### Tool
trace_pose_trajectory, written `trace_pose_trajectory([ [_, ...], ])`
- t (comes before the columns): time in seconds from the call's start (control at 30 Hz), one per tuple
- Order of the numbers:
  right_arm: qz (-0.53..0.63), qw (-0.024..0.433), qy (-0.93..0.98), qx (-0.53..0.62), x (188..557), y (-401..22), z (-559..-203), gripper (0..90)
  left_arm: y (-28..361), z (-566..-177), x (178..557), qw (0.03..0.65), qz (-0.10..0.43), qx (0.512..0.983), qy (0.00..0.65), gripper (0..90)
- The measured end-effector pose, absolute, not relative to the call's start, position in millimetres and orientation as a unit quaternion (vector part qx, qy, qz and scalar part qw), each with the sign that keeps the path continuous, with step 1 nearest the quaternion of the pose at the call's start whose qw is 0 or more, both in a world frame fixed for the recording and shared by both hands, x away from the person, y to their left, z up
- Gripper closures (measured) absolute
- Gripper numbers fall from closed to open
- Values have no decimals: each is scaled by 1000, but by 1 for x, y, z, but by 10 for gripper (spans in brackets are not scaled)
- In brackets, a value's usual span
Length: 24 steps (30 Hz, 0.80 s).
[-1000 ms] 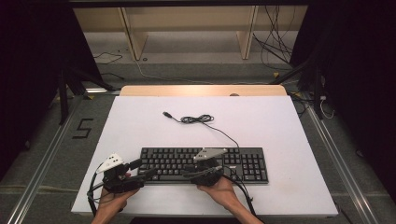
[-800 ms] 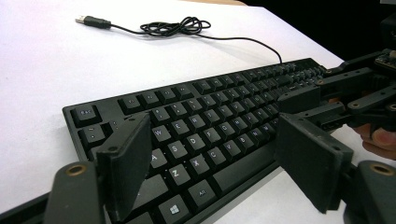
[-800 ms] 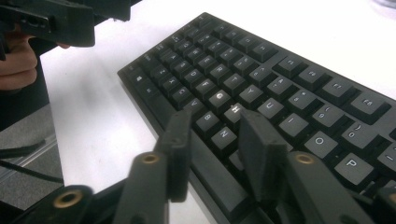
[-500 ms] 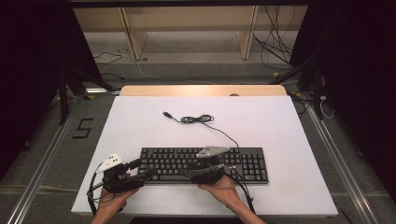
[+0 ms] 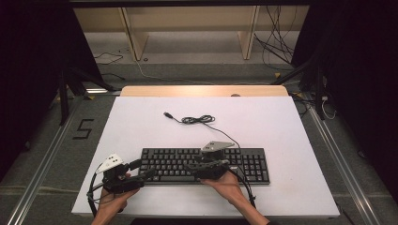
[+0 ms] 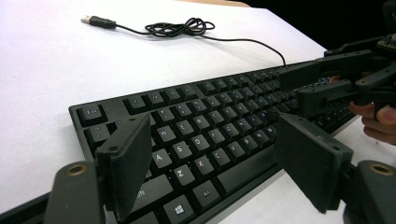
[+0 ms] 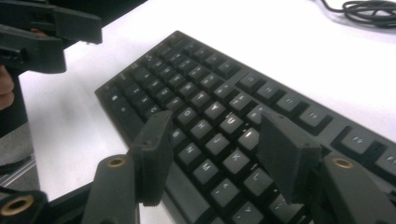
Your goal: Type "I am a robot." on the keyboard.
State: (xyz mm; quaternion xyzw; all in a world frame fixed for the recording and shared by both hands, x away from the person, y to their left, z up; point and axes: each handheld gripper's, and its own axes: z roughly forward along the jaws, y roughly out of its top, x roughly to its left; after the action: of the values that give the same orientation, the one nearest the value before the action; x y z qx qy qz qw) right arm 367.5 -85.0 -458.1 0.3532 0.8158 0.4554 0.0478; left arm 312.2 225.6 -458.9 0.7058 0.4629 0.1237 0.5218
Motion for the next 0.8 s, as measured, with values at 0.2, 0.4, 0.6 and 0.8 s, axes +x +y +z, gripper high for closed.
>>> trace_pose_trajectory([
  [0.2, 451, 63, 814, 362, 374, -87, -457, 656, 226, -459, 312, 521, 124, 706, 463, 272],
  [0.4, 437, 73, 817, 369, 379, -88, -459, 823, 226, -459, 312, 522, 124, 704, 465, 272],
  [0.6, 425, 85, 820, 373, 384, -89, -462, 896, 226, -459, 312, 521, 125, 705, 464, 272],
  [0.8, 421, 82, 822, 375, 386, -86, -464, 900, 226, -459, 312, 521, 124, 706, 463, 272],
])
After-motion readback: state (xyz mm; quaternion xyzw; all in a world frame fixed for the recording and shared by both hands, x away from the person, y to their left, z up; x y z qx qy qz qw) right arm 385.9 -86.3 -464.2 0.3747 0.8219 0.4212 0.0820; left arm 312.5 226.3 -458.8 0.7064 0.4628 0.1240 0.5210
